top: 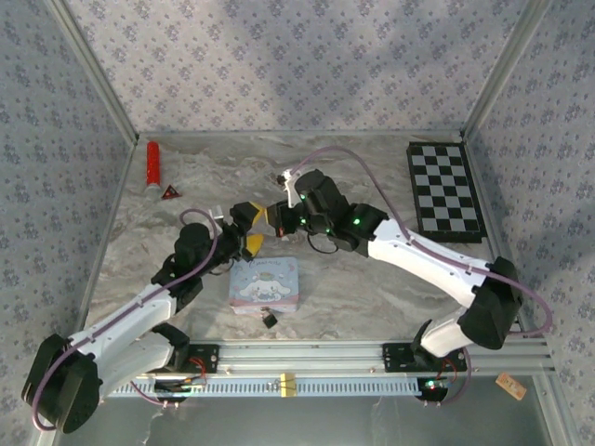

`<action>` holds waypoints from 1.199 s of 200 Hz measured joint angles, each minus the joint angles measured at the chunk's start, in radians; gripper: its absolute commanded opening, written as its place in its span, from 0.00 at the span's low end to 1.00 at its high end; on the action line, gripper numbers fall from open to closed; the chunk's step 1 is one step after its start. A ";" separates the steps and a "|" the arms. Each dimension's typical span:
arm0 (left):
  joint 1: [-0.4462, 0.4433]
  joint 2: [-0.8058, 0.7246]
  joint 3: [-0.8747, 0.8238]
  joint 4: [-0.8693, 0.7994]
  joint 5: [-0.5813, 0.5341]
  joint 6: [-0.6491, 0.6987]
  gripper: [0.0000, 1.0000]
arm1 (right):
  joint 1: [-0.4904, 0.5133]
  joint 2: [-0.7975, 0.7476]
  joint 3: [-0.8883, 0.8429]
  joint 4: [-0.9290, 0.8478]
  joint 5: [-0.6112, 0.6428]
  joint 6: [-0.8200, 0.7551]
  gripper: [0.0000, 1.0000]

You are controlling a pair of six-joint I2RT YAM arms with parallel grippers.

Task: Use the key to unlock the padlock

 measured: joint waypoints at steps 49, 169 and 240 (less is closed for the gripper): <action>-0.050 -0.016 -0.016 0.023 -0.108 -0.115 1.00 | 0.010 0.052 -0.013 0.058 -0.023 0.011 0.00; -0.064 0.019 -0.017 0.072 -0.166 -0.166 0.98 | 0.030 0.124 -0.050 0.153 -0.023 0.030 0.00; -0.062 0.022 -0.017 0.018 -0.167 -0.160 0.94 | 0.029 0.088 -0.135 0.190 -0.002 0.029 0.00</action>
